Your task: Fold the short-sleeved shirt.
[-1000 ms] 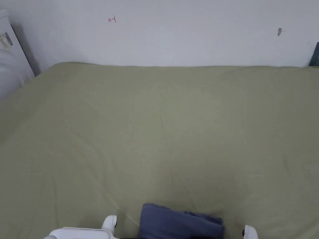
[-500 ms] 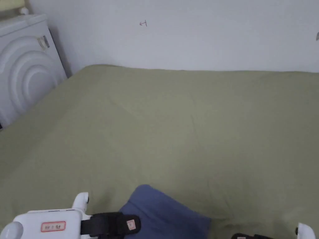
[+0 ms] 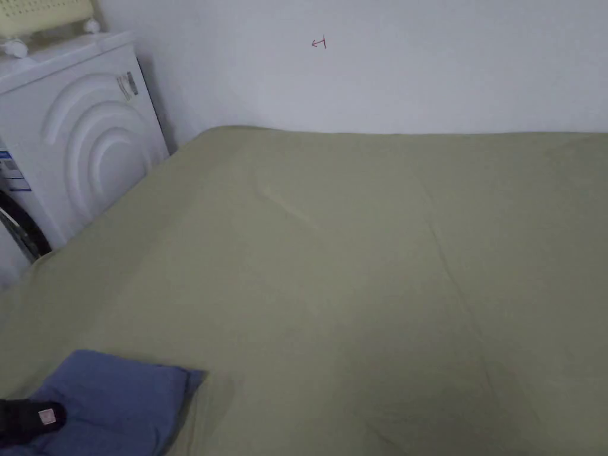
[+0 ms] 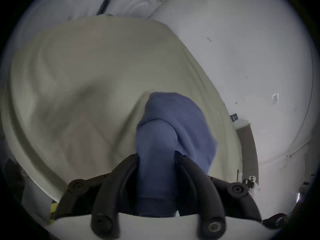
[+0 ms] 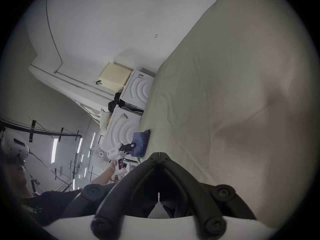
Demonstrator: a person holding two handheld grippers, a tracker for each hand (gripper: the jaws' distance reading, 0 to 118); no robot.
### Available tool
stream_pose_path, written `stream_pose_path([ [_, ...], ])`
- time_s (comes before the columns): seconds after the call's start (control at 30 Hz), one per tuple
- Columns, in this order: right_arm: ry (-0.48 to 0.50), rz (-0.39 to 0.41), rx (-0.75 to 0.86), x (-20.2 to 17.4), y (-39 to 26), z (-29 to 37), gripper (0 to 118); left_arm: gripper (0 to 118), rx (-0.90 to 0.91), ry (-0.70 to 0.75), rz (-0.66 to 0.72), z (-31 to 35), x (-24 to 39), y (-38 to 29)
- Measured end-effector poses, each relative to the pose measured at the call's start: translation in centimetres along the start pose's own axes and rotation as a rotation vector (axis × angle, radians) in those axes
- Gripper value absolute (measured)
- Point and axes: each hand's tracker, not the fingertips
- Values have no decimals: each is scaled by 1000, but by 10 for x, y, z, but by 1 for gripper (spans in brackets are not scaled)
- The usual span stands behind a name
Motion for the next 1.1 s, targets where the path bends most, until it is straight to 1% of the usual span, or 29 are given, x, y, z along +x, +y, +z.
stream_pose_path([
  [0.03, -17, 2, -8, -1, -2, 2, 1, 29, -10, -1, 10, -3, -2, -2],
  [0.07, -19, -3, -11, -2, -3, 3, 1, 36, -18, -27, 47, -6, -2, -7],
  [0.1, -19, 1, -15, -5, -5, 6, 1, 55, -14, -9, 60, -6, 8, -13],
  [0.13, -21, 14, -17, -9, -6, 8, 1, 77, 9, 9, 47, 0, 7, -12],
  [0.17, -15, 31, -18, -13, -6, 13, 1, 88, 41, 3, 6, 13, 15, -14],
  [0.23, -45, 78, -33, -27, -2, 22, 1, 88, 134, 30, -35, 45, 35, -14],
  [0.27, -66, 123, -32, -35, 1, 28, 1, 88, 178, 81, -51, 70, 54, -16],
  [0.3, -84, 167, -23, -41, 7, 38, 1, 88, 282, 123, -56, 97, 71, -19],
  [0.33, -110, 201, -16, -48, 12, 45, 1, 88, 350, 153, -49, 116, 91, -21],
  [0.37, -142, 248, -4, -58, 18, 53, 1, 88, 389, 220, -9, 136, 112, -26],
  [0.4, -165, 289, 14, -66, 25, 62, 1, 86, 445, 168, -17, 149, 122, -26],
  [0.43, -191, 331, 37, -72, 32, 72, 1, 82, 471, 150, -74, 156, 151, -33],
  [0.47, -218, 362, 65, -80, 41, 81, 1, 77, 509, 152, -169, 160, 186, -45],
  [0.5, -263, 392, 83, -89, 51, 89, 1, 76, 536, 172, -274, 160, 223, -57],
  [0.53, -318, 443, 107, -100, 60, 95, 1, 76, 531, 206, -344, 151, 230, -58],
  [0.57, -353, 480, 157, -100, 70, 107, 1, 69, 545, 215, -406, 138, 263, -74],
  [0.6, -433, 532, 200, -113, 77, 114, 1, 55, 559, 185, -456, 125, 294, -92],
  [0.63, -470, 580, 232, -125, 82, 121, 1, 38, 579, 158, -506, 111, 322, -109],
  [0.67, -481, 602, 282, -136, 86, 128, 1, 15, 565, 126, -504, 94, 352, -126],
  [0.7, -573, 660, 329, -149, 87, 133, 1, 6, 572, 135, -517, 74, 404, -170],
  [0.77, -689, 750, 419, -168, 84, 141, 2, 4, 536, 151, -555, 40, 457, -205],
  [0.83, -855, 804, 506, -183, 73, 145, 2, 3, 531, 198, -623, 16, 497, -236],
  [0.9, -1009, 868, 583, -190, 56, 147, 2, 3, 603, 181, -686, 2, 524, -276],
  [0.93, -1066, 892, 620, -190, 47, 148, 2, 3, 638, 173, -722, -7, 533, -289],
  [0.97, -1106, 909, 659, -190, 36, 148, 6, 4, 663, 181, -746, -10, 540, -307],
  [1.0, -1122, 925, 704, -187, 26, 150, 25, 8, 700, 181, -755, -9, 543, -323],
  [1.03, -1125, 902, 729, -184, 18, 153, 57, 21, 721, 164, -748, -8, 543, -334],
  [1.07, -1136, 873, 749, -181, 10, 155, 96, 55, 711, 149, -726, -6, 547, -345],
  [1.1, -1138, 857, 763, -178, 1, 155, 109, 86, 691, 148, -714, -7, 546, -351],
])
